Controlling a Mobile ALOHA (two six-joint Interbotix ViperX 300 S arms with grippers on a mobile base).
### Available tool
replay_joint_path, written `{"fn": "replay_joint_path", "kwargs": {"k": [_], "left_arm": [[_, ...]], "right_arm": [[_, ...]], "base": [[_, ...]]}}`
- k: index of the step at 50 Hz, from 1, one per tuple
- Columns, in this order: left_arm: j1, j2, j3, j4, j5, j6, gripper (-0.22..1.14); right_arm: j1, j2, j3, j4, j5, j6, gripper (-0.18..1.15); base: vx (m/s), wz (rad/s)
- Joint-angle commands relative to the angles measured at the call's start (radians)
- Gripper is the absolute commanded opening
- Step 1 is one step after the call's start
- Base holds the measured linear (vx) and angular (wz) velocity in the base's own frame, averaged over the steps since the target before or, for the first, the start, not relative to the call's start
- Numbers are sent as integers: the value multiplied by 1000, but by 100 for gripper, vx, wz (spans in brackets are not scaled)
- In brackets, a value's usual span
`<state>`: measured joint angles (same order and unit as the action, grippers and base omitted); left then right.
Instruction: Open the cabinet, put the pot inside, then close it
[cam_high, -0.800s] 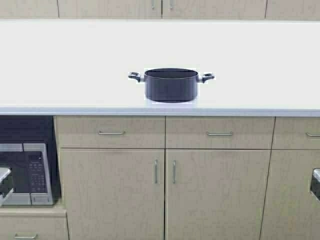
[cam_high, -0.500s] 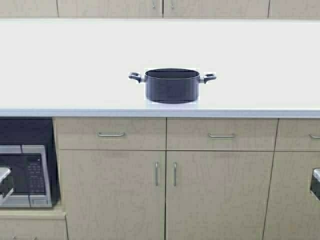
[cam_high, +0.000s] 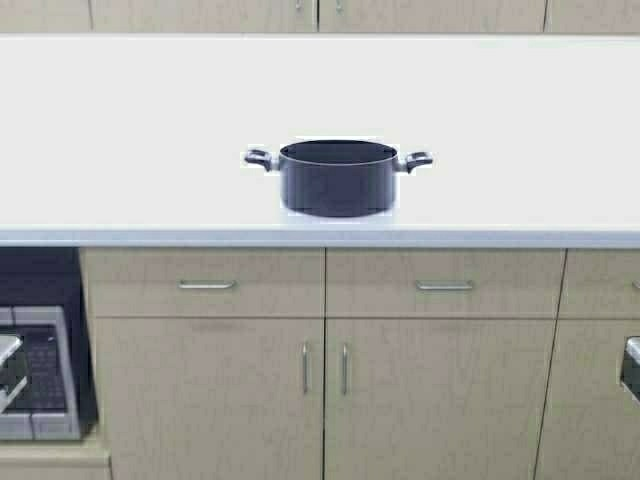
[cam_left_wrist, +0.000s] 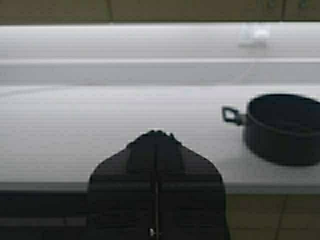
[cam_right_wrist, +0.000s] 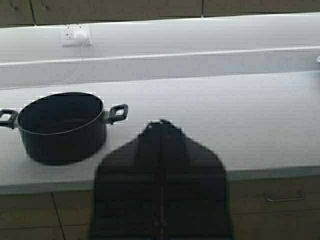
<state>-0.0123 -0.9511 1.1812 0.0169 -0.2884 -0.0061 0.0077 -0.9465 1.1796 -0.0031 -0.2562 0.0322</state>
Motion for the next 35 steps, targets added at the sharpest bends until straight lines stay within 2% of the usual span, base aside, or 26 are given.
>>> {"fn": "replay_joint_path", "kwargs": {"k": [1,35], "left_arm": [[2,2,-2,3,-3,11,3],[2,25,-18,0,-12,-17,3]], "right_arm": [[2,29,-23,0,-2,5,6],[2,17,-23,-17,6,0,6]], "base": [[26,-6],[30,5]]}}
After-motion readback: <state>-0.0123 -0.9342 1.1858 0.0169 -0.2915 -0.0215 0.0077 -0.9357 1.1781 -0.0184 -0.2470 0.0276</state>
